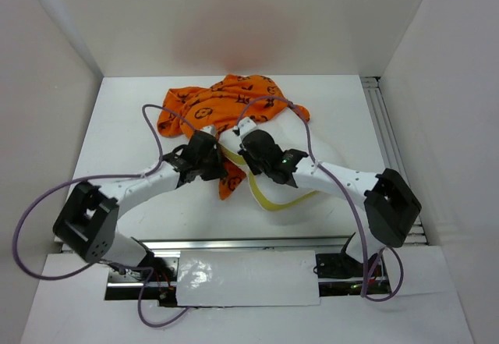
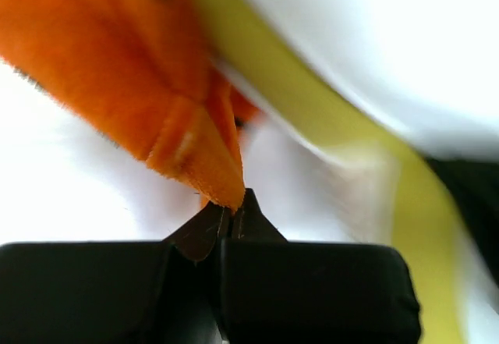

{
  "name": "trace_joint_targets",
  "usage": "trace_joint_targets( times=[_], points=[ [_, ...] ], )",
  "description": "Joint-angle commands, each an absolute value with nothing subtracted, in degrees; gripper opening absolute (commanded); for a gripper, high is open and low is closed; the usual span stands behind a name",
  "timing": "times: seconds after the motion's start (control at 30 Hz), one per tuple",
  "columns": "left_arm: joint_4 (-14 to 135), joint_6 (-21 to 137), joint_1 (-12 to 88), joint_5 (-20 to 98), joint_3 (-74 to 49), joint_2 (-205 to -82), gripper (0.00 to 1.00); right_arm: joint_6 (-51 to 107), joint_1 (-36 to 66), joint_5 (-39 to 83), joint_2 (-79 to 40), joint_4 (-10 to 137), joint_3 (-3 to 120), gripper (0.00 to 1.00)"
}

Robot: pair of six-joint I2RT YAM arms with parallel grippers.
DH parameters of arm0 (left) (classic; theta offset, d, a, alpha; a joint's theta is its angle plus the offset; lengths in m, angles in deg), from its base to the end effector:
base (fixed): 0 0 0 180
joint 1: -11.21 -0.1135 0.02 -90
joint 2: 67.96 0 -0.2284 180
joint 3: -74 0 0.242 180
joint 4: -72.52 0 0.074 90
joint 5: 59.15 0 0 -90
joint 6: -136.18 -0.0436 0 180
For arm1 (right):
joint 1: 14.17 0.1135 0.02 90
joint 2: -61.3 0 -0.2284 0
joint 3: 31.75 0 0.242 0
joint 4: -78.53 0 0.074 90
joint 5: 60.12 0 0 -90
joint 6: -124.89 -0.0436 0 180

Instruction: Put the pillow into the pillowcase

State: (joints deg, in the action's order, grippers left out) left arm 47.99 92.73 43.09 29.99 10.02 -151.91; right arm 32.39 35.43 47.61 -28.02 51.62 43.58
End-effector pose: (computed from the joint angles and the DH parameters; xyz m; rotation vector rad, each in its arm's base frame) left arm 0.2612 -0.1617 0.1756 -0.3195 2.4221 -0.6335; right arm 0.2301 0.2499 0.2077 -0.7494 2.1191 0.1356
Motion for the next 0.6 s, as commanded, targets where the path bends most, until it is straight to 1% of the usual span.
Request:
trace_joint_targets(
  times=[0.0, 0.1, 0.13, 0.2, 0.3, 0.4, 0.5, 0.57],
  points=[
    [47.01, 91.1, 51.95, 30.76, 6.65, -142.16, 0.0, 31.73, 35.22, 47.1, -23.6, 64.69, 50.28, 0.0],
    [45.61, 90.48, 57.94, 30.51, 3.84, -136.81, 0.0, 32.51, 35.22, 48.33, -23.6, 67.69, 52.92, 0.0],
    [44.82, 89.0, 61.53, 29.8, 1.83, -135.91, 0.0, 32.52, 35.22, 49.03, -24.3, 69.43, 52.92, 0.0],
    [43.15, 88.99, 64.81, 28.13, -0.03, -134.59, 0.0, 33.31, 35.22, 49.04, -25.62, 70.85, 52.92, 0.0],
    [41.39, 87.58, 70.86, 28.13, -2.58, -133.88, 0.0, 30.16, 35.22, 52.1, -26.94, 76.81, 50.38, 0.0],
    [40.33, 87.58, 74.03, 30.66, -4.25, -135.11, 0.0, 26.37, 33.38, 53.86, -27.46, 86.38, 48.18, 0.0],
    [42.34, 88.2, 77.28, 35.32, -3.47, -135.73, 0.0, 24.08, 31.36, 56.41, -27.47, 88.17, 48.17, 0.0],
    [44.62, 88.81, 78.61, 36.91, -2.68, -136.25, 0.0, 22.67, 30.83, 55.64, -26.94, 89.4, 46.61, 0.0]
  ],
)
